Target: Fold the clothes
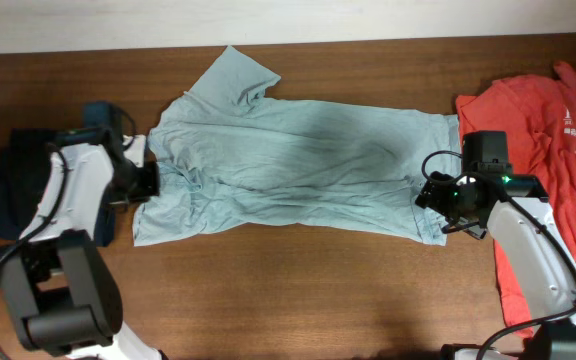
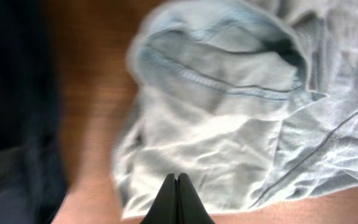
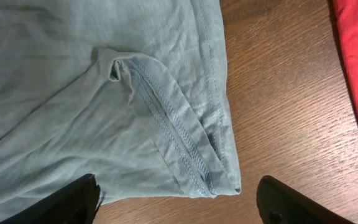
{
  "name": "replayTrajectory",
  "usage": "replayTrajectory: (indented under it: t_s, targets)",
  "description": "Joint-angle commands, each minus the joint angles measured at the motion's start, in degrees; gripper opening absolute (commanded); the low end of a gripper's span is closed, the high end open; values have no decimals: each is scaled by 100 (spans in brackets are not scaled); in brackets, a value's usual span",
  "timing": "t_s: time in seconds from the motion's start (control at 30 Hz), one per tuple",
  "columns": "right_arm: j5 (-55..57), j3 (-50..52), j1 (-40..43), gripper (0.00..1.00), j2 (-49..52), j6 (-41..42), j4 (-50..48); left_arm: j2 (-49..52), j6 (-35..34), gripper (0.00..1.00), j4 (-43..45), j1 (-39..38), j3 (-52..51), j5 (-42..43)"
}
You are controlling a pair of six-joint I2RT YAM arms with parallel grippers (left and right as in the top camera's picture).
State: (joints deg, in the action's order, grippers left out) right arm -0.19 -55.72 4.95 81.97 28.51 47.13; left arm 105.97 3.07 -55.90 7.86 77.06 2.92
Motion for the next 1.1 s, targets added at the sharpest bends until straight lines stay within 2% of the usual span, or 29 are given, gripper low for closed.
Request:
replayTrajectory:
  t_s: [0.0, 0.4, 0.73, 0.9, 1.0, 1.07]
  targets:
    - [92, -74, 33, 85, 15, 20, 4, 262, 306, 1, 262, -229, -310, 219]
    - [94, -74, 33, 85, 15, 20, -20, 728, 260, 1, 1886, -284, -291, 249]
    - [94, -74, 33, 85, 15, 20, -17, 704, 260, 1, 1777, -284, 861, 269]
    - [94, -74, 33, 85, 15, 20, -15, 704, 260, 1, 1847, -284, 1023, 275]
    - [94, -74, 33, 85, 15, 17, 28, 704, 260, 11, 1296, -284, 1027, 520]
    - [92, -74, 33, 85, 15, 17, 68, 704, 286, 13, 748, -289, 1025, 894]
